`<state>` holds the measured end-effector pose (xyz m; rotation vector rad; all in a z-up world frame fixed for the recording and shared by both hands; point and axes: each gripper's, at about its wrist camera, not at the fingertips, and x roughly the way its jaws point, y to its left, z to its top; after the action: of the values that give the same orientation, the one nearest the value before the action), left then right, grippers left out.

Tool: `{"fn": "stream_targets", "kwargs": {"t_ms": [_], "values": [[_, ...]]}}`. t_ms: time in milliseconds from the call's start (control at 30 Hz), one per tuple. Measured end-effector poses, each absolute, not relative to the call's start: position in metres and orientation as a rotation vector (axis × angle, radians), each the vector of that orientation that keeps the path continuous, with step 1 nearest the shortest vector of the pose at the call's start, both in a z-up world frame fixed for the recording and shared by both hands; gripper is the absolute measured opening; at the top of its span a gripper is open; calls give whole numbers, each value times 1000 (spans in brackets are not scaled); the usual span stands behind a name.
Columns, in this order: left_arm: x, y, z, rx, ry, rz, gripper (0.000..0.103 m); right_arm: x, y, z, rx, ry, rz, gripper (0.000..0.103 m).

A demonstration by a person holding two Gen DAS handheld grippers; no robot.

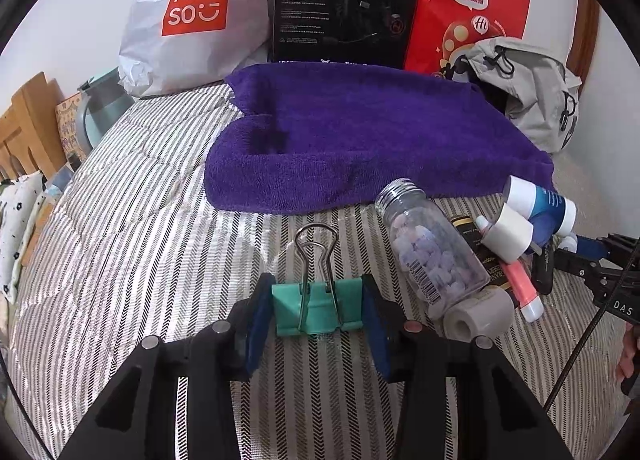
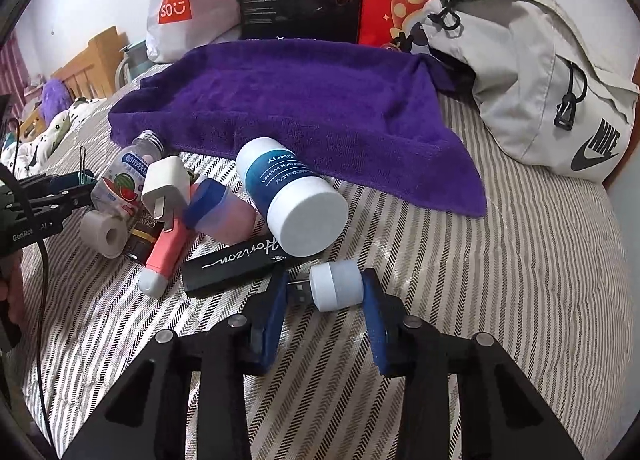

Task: Organize rigid objects
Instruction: 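Carry both items onto the purple towel and open both tools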

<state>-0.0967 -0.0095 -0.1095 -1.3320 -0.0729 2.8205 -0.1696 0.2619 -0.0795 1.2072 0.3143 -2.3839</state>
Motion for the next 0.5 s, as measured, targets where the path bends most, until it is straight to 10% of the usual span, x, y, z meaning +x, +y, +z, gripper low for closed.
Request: {"fn": "stream_targets", "kwargs": {"t_ms": [500], "values": [[-94, -27, -70, -1273, -120, 2850, 40, -155, 282, -58, 1236, 242, -2394, 36]]}}
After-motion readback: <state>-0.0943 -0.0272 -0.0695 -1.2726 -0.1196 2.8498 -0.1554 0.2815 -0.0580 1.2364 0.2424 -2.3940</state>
